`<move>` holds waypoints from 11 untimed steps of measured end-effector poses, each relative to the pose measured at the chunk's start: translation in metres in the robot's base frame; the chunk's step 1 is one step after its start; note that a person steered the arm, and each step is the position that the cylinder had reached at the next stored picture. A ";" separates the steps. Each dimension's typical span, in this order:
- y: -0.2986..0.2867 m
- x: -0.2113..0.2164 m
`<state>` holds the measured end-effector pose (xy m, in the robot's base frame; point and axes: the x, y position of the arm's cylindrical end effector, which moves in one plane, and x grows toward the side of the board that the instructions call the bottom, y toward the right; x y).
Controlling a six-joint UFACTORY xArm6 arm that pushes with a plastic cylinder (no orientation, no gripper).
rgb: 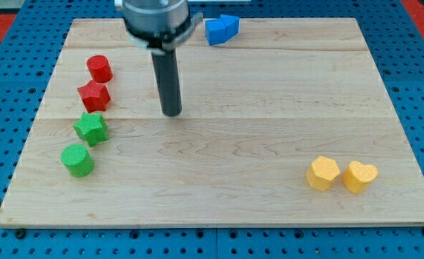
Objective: Push the green star below the blue blocks
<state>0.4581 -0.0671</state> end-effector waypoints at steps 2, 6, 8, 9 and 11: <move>-0.083 0.097; -0.196 0.078; -0.192 0.031; -0.133 0.015; -0.087 0.004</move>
